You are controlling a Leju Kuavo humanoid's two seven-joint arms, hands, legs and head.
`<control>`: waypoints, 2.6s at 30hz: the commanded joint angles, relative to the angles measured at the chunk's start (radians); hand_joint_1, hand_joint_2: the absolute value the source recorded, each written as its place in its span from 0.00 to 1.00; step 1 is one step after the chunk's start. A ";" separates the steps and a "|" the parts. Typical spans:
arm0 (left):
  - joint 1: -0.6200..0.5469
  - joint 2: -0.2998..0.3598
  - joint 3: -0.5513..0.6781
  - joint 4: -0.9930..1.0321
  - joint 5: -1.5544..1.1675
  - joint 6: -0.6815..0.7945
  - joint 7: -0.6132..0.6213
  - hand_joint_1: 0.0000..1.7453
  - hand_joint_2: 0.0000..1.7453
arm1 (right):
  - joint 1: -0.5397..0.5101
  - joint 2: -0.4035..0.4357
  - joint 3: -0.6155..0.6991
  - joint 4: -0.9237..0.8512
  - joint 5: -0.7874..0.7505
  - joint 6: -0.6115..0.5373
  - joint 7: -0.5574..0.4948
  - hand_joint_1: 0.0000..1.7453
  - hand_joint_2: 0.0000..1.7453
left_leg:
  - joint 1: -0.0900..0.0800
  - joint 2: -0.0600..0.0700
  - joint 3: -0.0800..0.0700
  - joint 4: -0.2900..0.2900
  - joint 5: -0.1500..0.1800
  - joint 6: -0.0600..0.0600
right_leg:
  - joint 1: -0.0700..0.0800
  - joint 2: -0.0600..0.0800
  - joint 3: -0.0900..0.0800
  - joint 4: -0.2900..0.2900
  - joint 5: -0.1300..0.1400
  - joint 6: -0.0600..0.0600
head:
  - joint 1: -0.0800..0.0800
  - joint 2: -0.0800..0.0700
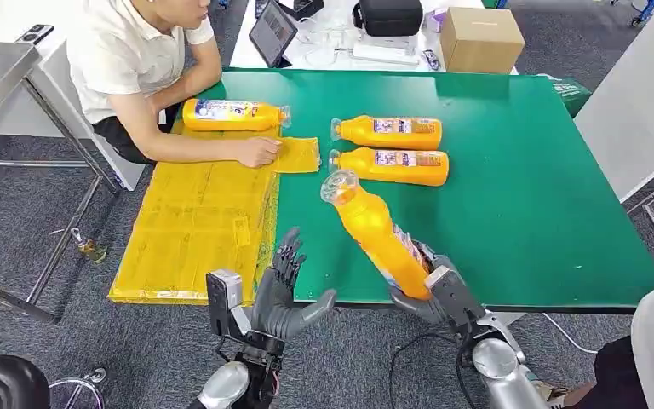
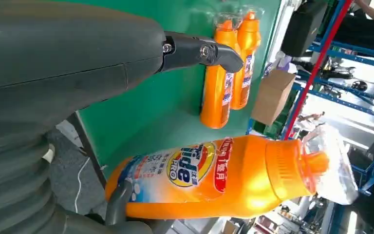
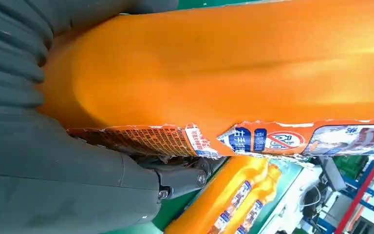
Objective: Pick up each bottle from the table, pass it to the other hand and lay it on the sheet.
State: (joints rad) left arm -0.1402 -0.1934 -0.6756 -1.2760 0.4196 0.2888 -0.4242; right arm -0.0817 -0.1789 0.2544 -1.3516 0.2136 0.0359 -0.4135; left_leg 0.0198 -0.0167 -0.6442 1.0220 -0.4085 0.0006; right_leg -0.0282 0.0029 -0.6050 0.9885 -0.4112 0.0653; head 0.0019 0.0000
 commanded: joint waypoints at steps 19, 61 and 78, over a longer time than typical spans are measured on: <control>-0.258 -0.061 -0.069 0.264 0.136 -0.221 0.155 0.00 1.00 | -0.159 0.079 0.298 0.163 -0.026 0.223 -0.184 1.00 1.00 | 0.002 0.000 0.002 0.000 0.000 0.001 | 0.002 -0.001 0.003 -0.001 -0.001 -0.002 | 0.001 0.000; -0.191 0.013 0.063 0.063 0.342 -0.386 0.113 1.00 1.00 | -0.123 0.130 0.333 0.255 0.004 0.080 -0.184 0.00 0.00 | 0.002 0.004 0.008 -0.001 -0.003 0.001 | 0.003 0.001 0.007 -0.002 -0.002 -0.005 | 0.000 0.000; -0.307 0.063 0.202 0.294 0.006 -0.032 0.006 1.00 1.00 | 0.009 0.171 0.201 0.135 0.104 -0.161 -0.221 0.00 0.00 | 0.001 0.001 0.003 -0.001 0.000 0.000 | 0.002 -0.001 0.002 -0.001 -0.001 -0.004 | 0.000 0.000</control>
State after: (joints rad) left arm -0.3167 -0.1766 -0.5363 -1.1791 0.7021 -0.0120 -0.3121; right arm -0.1376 -0.0339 0.5276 -1.1791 0.2648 -0.0047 -0.6321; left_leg 0.0203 -0.0158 -0.6461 1.0221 -0.4076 0.0004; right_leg -0.0279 0.0029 -0.6079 0.9887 -0.4106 0.0652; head 0.0023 0.0000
